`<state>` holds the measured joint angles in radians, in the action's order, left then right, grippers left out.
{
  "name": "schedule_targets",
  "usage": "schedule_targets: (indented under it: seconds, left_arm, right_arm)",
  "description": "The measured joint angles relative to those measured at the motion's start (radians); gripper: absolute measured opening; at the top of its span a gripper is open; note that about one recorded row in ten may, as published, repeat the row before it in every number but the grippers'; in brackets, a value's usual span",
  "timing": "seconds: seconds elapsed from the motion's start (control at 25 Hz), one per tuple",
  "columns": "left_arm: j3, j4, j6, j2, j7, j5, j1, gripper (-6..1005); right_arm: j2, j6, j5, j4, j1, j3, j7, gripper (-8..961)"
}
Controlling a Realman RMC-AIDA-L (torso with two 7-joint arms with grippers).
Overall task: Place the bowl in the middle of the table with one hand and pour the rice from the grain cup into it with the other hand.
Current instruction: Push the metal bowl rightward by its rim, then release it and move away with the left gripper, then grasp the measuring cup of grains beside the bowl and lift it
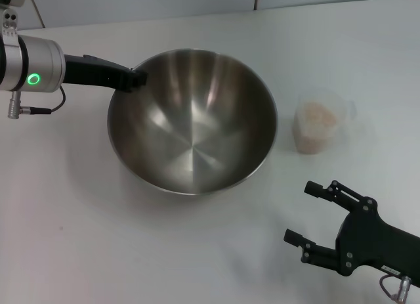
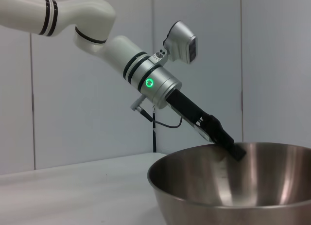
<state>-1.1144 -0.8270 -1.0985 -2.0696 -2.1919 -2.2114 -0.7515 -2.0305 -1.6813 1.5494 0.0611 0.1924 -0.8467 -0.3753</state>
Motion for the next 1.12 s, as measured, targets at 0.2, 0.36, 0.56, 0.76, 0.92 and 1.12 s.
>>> schedule_targets:
  seconds: [0.2, 0.36, 0.56, 0.76, 0.92, 1.12]
  left_arm:
    - [-0.001, 0.010, 0.028, 0.000, 0.007, 0.003, 0.007, 39]
    - [-0.001, 0.017, 0.037, 0.000, 0.010, 0.006, 0.013, 41]
    - [0.006, -0.005, 0.029, 0.000, 0.011, 0.010, 0.022, 42]
    - [0.007, -0.176, -0.056, 0.001, 0.024, 0.056, 0.095, 246]
    - [0.003, -0.340, -0.085, 0.002, 0.104, 0.155, 0.205, 385]
    - [-0.002, -0.476, -0.132, 0.004, 0.363, 0.348, 0.384, 597]
  right_arm:
    - [-0.001, 0.000, 0.000, 0.003, -0.001, 0.000, -0.003, 840]
    - [-0.001, 0.000, 0.000, 0.005, -0.001, 0.000, -0.006, 840]
    - [-0.002, 0.003, 0.000, 0.005, -0.001, 0.000, -0.006, 839]
    - [-0.004, 0.005, 0.000, 0.006, -0.001, 0.000, -0.007, 839]
    - [-0.004, 0.006, 0.000, 0.008, -0.004, 0.002, -0.007, 839]
    - [-0.006, 0.009, -0.007, 0.009, -0.013, 0.019, -0.011, 840]
